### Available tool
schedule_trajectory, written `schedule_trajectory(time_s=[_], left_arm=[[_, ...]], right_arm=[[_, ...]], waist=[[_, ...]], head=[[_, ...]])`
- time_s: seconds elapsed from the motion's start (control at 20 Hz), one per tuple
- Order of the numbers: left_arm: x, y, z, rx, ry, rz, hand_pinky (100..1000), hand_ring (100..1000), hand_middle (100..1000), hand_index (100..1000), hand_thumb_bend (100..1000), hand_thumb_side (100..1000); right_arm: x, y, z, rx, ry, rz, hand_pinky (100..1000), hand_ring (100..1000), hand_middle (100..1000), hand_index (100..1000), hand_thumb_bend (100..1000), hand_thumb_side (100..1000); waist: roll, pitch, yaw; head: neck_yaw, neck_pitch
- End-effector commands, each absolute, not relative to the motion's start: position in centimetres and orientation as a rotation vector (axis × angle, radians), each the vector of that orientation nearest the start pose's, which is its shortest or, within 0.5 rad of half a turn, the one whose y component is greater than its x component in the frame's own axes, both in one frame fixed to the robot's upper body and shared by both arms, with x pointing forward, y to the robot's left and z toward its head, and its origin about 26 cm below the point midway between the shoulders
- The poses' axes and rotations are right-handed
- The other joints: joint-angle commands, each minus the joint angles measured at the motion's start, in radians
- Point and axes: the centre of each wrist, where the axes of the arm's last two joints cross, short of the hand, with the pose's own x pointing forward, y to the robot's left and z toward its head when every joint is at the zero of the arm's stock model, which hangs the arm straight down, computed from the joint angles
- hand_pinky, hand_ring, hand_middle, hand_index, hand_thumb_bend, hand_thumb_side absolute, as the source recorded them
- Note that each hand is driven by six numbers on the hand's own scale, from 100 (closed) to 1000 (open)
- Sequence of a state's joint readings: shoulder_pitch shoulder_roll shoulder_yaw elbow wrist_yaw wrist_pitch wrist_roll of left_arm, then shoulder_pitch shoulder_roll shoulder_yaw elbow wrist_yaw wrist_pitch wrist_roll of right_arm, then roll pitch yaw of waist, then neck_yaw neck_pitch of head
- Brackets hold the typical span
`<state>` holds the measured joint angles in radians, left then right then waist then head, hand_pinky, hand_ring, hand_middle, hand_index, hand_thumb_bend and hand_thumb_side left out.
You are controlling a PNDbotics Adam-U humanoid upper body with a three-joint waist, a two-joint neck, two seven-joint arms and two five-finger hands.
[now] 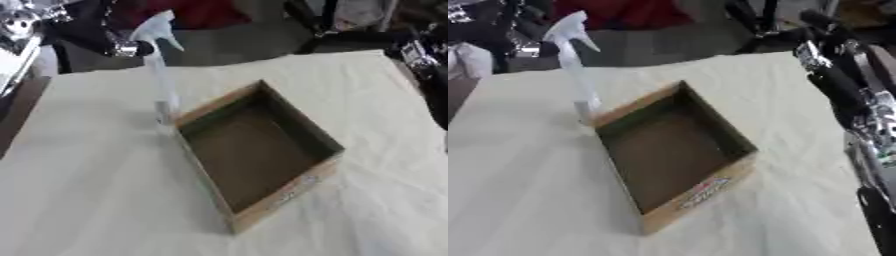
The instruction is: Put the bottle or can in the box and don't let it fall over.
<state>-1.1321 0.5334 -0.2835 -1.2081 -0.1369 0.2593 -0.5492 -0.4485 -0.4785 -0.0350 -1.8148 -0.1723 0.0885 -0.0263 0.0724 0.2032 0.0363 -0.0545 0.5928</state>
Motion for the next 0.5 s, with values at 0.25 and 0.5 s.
schedule_trajectory(time_s=[0.25,0.5], left_arm=[[44.96,21.88,35.00,0.304,-1.689,-1.188,788,858,877,879,532,237],[45.38,21.91,34.86,0.334,-1.685,-1.184,791,858,875,878,535,235]], right_arm=[[33.64,-29.16,23.78,-0.169,-2.189,0.351,887,956,1000,888,100,530],[33.65,-29.06,23.85,-0.164,-2.191,0.357,888,955,1000,889,100,531]], waist=[[0.001,-0.004,-0.008],[0.004,0.004,-0.017]], head=[[0.007,-0.044],[0.012,-0.053]])
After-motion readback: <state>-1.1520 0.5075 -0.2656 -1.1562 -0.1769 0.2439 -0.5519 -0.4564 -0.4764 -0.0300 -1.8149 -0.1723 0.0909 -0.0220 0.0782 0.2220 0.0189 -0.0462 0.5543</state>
